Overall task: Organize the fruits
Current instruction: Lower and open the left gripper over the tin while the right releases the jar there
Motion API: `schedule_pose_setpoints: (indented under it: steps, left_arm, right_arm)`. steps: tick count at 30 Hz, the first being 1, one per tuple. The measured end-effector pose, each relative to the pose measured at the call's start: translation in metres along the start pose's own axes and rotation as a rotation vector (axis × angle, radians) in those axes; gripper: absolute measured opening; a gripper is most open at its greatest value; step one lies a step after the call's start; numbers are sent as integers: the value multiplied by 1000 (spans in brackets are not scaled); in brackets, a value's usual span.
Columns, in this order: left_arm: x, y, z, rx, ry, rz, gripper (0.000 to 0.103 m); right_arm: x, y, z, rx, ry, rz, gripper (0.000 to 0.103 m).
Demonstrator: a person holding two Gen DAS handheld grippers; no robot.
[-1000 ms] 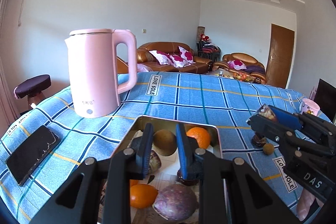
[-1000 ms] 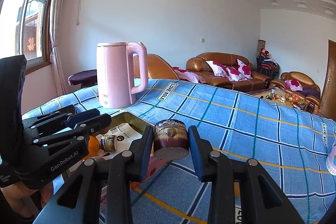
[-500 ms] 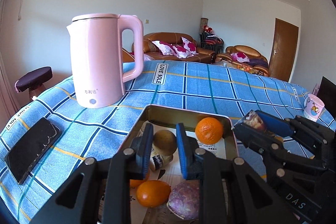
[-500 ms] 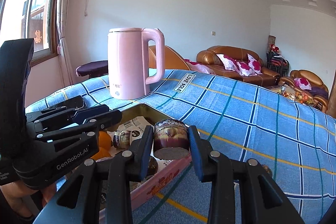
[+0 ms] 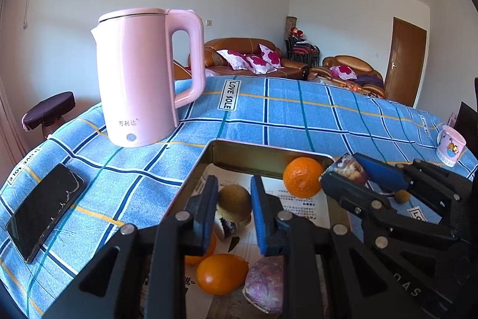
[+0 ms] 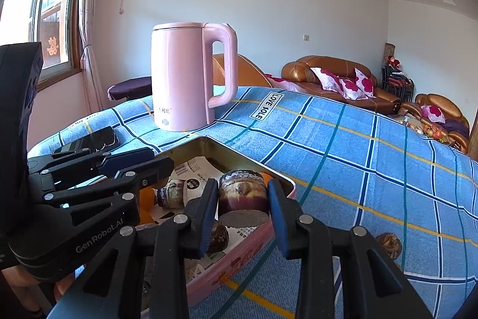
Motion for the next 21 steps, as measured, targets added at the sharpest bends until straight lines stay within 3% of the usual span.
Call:
schedule_pose_setpoints:
  steps: [21]
  left_arm:
    - [1, 8, -7, -2, 26, 59, 24]
  right_arm:
    - [2, 10, 1, 13, 3, 46, 36]
Point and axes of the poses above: each gripper's, at about its wrist camera, not at the fingertips, and y roughly the way its jaws point, z to its left, x to its top, the point moved 3 cm from there along y, roughly the way its jaws point, and after that the axes turned 12 degrees about z, right-handed, at the moved point
